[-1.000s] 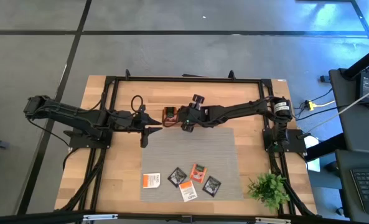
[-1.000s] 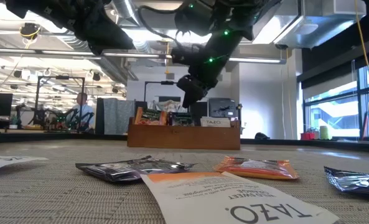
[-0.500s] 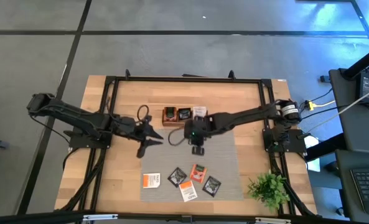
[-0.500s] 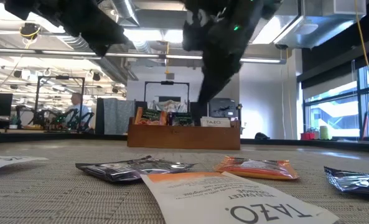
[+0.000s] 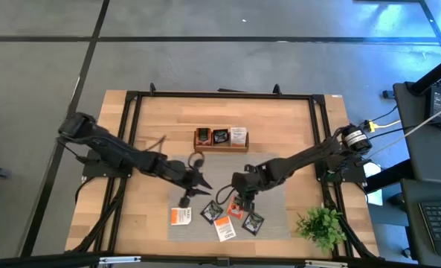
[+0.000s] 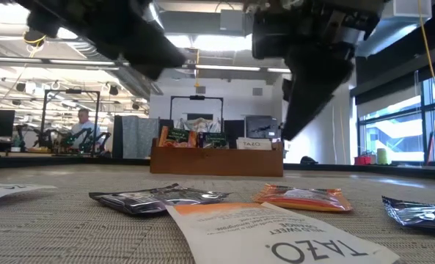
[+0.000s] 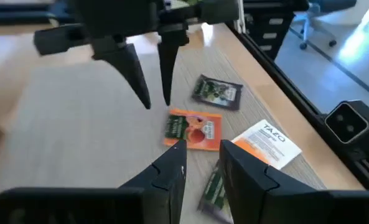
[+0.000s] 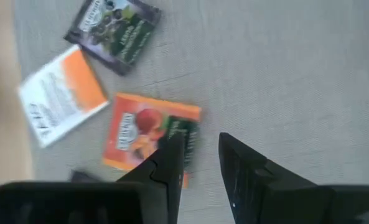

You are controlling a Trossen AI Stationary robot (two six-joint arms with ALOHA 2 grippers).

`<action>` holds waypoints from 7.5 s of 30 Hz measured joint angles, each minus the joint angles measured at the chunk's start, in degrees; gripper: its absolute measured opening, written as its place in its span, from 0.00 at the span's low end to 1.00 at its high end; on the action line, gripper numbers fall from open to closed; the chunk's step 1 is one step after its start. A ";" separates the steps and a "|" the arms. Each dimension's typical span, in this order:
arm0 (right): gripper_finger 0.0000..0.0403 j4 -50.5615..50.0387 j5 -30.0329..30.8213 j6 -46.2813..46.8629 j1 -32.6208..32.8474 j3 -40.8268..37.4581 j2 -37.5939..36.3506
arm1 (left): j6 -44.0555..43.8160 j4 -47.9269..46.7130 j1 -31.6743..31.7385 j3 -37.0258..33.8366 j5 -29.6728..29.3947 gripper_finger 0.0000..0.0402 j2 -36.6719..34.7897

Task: Pick & Place Tea
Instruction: Put the orange tea bag into the left section of the wooden organizer

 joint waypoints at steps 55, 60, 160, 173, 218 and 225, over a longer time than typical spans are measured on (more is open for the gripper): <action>0.26 27.68 -9.69 19.78 -0.26 -18.72 -1.40 | 0.97 3.89 -1.32 21.86 6.46 0.23 33.42; 0.26 27.46 -10.03 19.83 -0.29 -18.86 -1.40 | -1.16 7.83 -0.31 21.88 10.44 0.23 36.79; 0.24 25.53 -12.76 30.29 -2.10 -18.79 -0.33 | 23.37 4.74 0.46 22.25 9.83 0.22 39.54; 0.02 25.73 -15.10 27.24 -2.10 -18.82 -0.22 | 23.37 4.74 0.48 22.27 9.73 0.22 39.54; 0.00 14.33 15.58 -10.76 -4.03 -9.51 -15.41 | -11.56 -20.72 12.72 12.79 5.28 0.25 -1.84; 0.00 17.82 15.52 -13.20 -4.31 -9.51 -15.39 | -10.10 -20.83 12.70 12.79 4.83 0.25 -1.84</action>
